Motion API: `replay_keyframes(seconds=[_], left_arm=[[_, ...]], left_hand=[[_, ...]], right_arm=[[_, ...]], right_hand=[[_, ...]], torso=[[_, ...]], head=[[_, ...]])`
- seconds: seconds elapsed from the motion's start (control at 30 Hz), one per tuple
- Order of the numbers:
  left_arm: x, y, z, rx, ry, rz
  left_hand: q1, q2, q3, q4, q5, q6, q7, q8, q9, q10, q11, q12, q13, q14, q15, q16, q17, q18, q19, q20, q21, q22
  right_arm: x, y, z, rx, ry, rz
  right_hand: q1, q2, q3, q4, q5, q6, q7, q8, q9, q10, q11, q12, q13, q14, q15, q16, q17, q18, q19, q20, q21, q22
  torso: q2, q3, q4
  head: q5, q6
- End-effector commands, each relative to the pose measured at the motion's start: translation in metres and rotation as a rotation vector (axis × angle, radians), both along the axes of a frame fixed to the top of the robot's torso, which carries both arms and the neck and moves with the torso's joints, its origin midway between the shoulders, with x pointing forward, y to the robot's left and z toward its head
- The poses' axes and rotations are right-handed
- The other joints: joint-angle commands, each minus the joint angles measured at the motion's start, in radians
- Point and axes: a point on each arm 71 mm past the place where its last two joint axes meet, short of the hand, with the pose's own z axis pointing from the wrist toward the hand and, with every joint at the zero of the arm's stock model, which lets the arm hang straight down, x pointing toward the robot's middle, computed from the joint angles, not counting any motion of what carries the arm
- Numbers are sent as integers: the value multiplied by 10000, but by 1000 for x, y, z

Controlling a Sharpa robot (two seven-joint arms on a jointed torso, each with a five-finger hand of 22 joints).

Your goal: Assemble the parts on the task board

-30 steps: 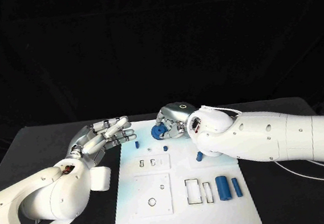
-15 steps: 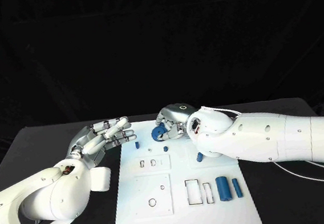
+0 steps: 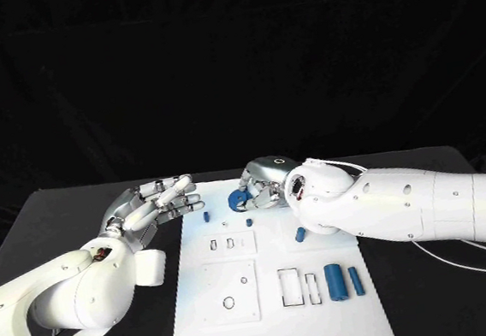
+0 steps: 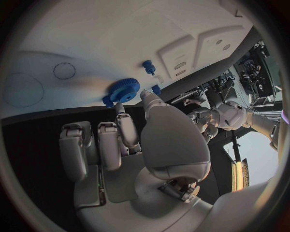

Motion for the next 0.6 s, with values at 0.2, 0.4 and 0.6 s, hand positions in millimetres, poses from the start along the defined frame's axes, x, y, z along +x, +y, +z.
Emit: replay_keyframes(seconds=[0.2,0.4,0.6], left_arm=[[0,-1,2,-47,-97,-139],[0,-1,2,-42,-93,-130],[0,0,2,-34,-92,-110]], left_hand=[[70,-1,10,-74,0,14,43,-72,-9,12,61,-27,-11,91,9,-56,13,134,76,4,-6,-10],[70,-1,8,-77,-1,13,44,-74,-9,11,62,-30,-11,89,11,-60,13,134,75,5,-7,-11],[70,-1,8,-77,-1,13,44,-74,-9,11,62,-30,-11,89,11,-60,13,134,75,5,-7,-11]], right_arm=[[1,-3,-5,-205,500,-102],[0,-5,-5,-264,472,-179],[-5,-13,0,97,25,-176]], right_hand=[[-55,-18,-2,45,185,-17,7,-73,-26,14,-4,46,89,771,-32,41,1360,-134,818,-26,-14,2366],[15,-27,14,22,291,-37,14,-101,-37,13,1,53,97,774,-28,46,1372,-136,825,-24,-8,2375],[141,-32,55,-33,431,-13,11,-112,-41,46,-4,97,139,775,-29,48,1378,-144,845,-24,11,2398]], torso=[[2,0,2],[0,-2,9],[0,5,9]], head=[[-9,0],[-8,12],[6,27]])
